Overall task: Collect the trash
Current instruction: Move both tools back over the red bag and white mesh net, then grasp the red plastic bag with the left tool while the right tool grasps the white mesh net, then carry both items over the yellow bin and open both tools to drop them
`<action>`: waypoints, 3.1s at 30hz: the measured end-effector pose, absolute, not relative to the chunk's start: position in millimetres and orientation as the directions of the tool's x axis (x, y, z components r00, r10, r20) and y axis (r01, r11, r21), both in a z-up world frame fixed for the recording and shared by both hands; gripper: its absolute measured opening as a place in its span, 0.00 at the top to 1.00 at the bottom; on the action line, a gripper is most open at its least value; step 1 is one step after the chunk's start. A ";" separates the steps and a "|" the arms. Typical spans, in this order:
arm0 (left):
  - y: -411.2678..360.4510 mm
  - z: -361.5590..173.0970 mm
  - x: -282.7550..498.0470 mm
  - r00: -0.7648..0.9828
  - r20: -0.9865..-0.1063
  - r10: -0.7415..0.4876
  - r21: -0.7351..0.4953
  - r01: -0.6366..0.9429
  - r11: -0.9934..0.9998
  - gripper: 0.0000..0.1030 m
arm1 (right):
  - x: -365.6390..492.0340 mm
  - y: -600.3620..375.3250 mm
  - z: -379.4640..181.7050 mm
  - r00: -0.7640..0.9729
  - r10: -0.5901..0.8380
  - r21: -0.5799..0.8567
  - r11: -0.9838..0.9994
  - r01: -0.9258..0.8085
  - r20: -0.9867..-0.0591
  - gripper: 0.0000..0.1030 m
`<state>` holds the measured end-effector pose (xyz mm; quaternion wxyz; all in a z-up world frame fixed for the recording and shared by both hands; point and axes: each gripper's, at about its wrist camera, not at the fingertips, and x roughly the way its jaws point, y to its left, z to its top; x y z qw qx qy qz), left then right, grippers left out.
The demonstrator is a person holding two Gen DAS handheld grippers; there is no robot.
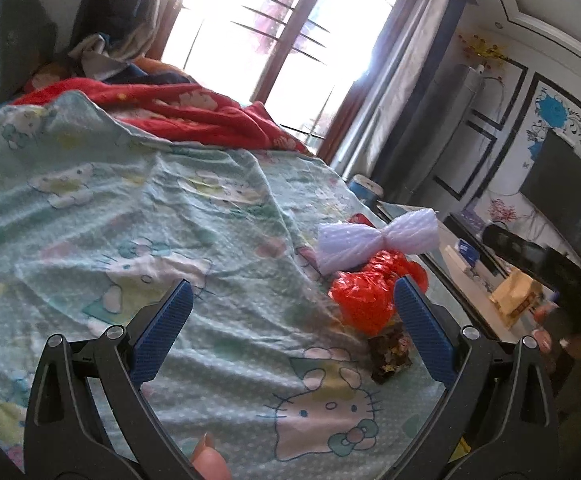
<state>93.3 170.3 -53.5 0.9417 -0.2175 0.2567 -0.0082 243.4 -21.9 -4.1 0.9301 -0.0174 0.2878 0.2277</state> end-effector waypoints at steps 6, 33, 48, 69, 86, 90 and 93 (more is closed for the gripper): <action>164.6 -65.8 107.3 0.846 -0.475 -0.241 -0.504 -0.037 0.863 0.10 | 284.5 -11.7 -17.8 0.712 0.386 0.116 0.910 -0.398 -0.587 0.19; 128.0 -88.8 153.0 0.781 -0.497 -0.378 -0.548 0.055 0.835 0.95 | 302.1 -14.8 -36.7 0.592 0.521 0.277 0.845 -0.457 -0.615 0.85; 135.1 -44.5 117.2 0.840 -0.434 -0.326 -0.471 0.097 0.877 0.97 | 257.7 -38.5 1.1 0.657 0.554 0.272 0.830 -0.488 -0.512 0.86; 56.4 -12.0 93.9 0.802 -0.385 -0.456 -0.387 0.308 0.869 0.98 | 206.7 -138.4 24.0 0.769 0.469 0.301 0.880 -0.367 -0.434 0.86; -16.8 -27.2 90.9 0.720 -0.431 -0.544 -0.332 0.434 0.837 0.98 | 174.6 -238.8 11.0 0.841 0.316 0.314 0.931 -0.186 -0.439 0.86; -31.1 -31.5 92.6 0.702 -0.442 -0.559 -0.326 0.455 0.829 0.98 | 164.7 -263.7 1.3 0.848 0.271 0.310 0.941 -0.134 -0.455 0.86; -43.5 -34.8 93.1 0.687 -0.452 -0.568 -0.321 0.469 0.823 0.98 | 159.1 -280.0 -6.0 0.850 0.240 0.311 0.945 -0.096 -0.469 0.86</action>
